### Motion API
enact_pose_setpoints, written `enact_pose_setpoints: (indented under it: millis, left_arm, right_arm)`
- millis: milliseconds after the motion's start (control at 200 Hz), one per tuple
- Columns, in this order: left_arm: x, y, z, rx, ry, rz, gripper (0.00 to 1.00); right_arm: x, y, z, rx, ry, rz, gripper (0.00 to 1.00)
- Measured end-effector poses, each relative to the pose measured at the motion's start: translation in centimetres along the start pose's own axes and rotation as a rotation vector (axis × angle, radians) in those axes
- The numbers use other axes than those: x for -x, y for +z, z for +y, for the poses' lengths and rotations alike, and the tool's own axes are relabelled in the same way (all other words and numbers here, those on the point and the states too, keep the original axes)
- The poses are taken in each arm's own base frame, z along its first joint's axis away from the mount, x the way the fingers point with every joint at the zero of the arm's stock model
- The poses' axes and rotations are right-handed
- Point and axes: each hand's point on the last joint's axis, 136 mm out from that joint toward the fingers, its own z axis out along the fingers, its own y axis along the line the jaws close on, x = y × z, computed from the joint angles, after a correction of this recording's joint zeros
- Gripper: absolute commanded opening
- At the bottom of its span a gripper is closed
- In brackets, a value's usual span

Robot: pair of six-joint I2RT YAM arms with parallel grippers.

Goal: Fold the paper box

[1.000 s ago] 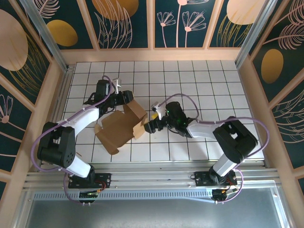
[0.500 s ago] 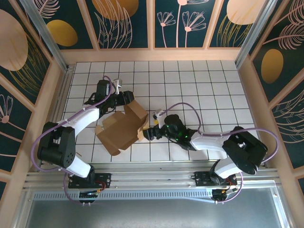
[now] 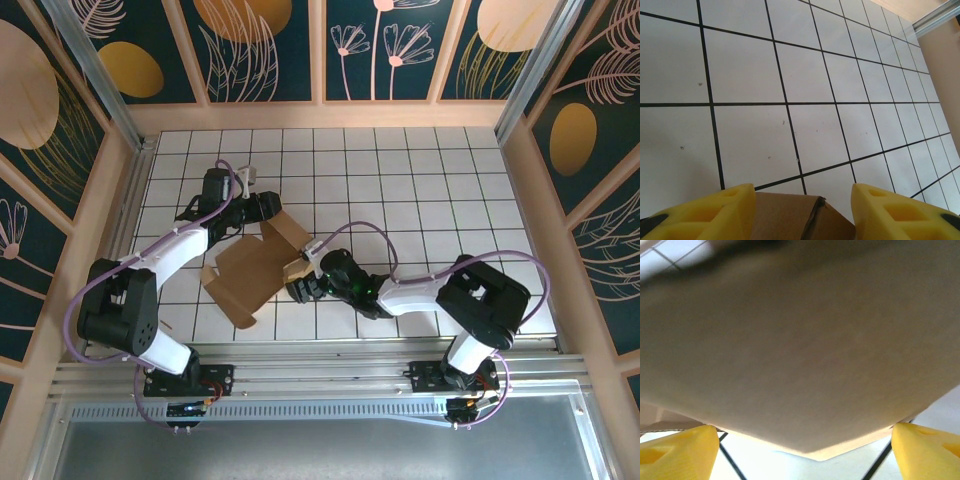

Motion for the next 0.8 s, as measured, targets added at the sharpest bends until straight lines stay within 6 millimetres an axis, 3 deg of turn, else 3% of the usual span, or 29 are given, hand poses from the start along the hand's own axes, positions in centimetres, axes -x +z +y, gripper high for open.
enact_pose_setpoints:
  millis: [170,385,576,716,801]
  left_arm:
    - [0.0,-0.1,0.0,0.0,-0.001,0.001,0.53]
    - [0.0,-0.1,-0.1,0.001,0.0,-0.002,0.52]
    - [0.6,-0.4,0.3,0.019,0.0,-0.025,0.52]
    - [1.1,-0.5,0.4,0.021,0.002,-0.043,0.52]
    - [1.2,-0.5,0.4,0.02,0.004,-0.046,0.52]
  right_arm:
    - [0.8,0.0,-1.9,-0.087,0.023,-0.03,0.75]
    - [1.2,0.6,-2.9,-0.146,0.052,-0.053,0.63]
    - [2.1,1.4,-3.7,-0.206,0.078,-0.078,0.44]
    - [2.6,1.8,-4.5,-0.251,0.091,-0.089,0.39]
    - [2.8,1.8,-4.8,-0.268,0.093,-0.094,0.47]
